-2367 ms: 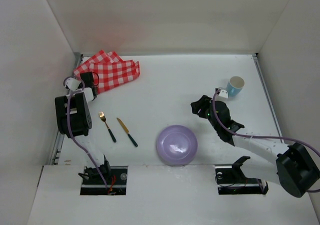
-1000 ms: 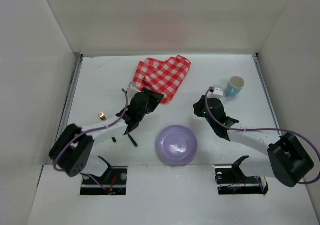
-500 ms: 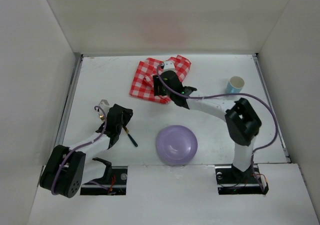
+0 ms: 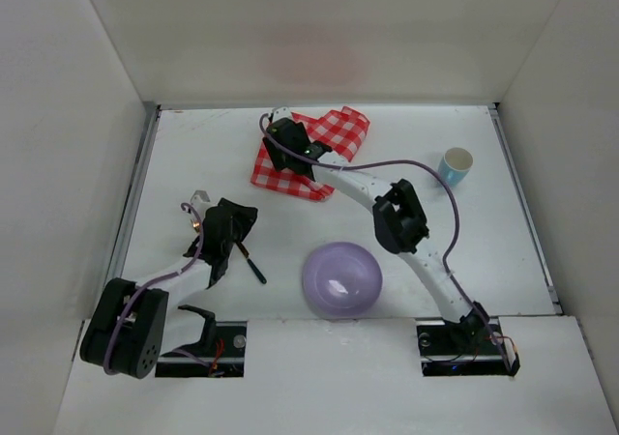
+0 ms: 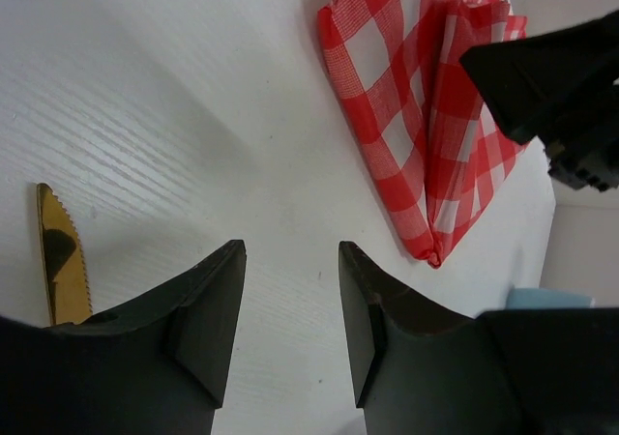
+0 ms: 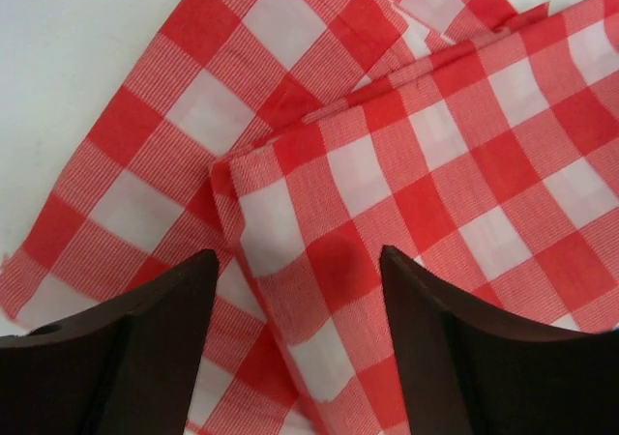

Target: Set the dinner table for one person

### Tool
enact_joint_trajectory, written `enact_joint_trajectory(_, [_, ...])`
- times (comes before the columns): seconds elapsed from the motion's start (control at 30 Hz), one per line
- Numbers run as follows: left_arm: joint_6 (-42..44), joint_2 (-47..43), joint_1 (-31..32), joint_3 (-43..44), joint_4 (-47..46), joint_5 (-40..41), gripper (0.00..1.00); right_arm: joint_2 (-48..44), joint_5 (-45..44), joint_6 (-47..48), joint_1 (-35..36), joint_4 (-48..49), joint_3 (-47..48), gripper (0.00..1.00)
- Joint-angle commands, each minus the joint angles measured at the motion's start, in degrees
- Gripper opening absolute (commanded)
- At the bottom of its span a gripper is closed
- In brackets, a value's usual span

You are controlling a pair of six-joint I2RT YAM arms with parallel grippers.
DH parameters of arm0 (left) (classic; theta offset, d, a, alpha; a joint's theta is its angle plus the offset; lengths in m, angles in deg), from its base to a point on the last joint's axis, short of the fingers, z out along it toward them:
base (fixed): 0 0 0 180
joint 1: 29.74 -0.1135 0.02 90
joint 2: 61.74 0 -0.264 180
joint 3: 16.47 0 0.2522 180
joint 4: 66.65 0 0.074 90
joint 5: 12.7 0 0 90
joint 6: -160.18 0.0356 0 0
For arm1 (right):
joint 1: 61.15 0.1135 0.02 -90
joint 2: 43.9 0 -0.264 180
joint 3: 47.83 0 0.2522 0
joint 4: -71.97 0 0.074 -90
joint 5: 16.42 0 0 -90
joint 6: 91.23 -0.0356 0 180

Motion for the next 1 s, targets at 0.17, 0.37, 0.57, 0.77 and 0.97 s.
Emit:
enact_joint_trajectory(0.17, [1.01,2.25,-1.04,0.68,-3.63,-1.30,0.46,12.85,-5.17,2.34,0.66,-16.12,26.19,0.33])
enact_joint_trajectory(0.37, [-0.83,5.59,-0.43,3.31,-3.28,-1.92,0.47,8.21,-6.59,-2.68,0.66,-19.30,30.26,0.10])
enact_joint_trajectory(0.57, [-3.99,10.51,-0.08,7.62,-3.19,-2.97,0.47,-4.69,-2.64,-4.61,0.23,-20.98,19.05,0.07])
enact_joint_trajectory(0.77, [-4.43,16.31,-1.74,12.63,-3.45,-3.15,0.48,-26.22,7.29,-10.67,-5.92,-7.28,-15.75,0.06])
enact_joint_trajectory(0.97, [-4.26,19.92,-2.27,14.30,-3.28,-2.98,0.47,-40.83,7.66,-13.92,-9.62,3.98,-38.89,0.07])
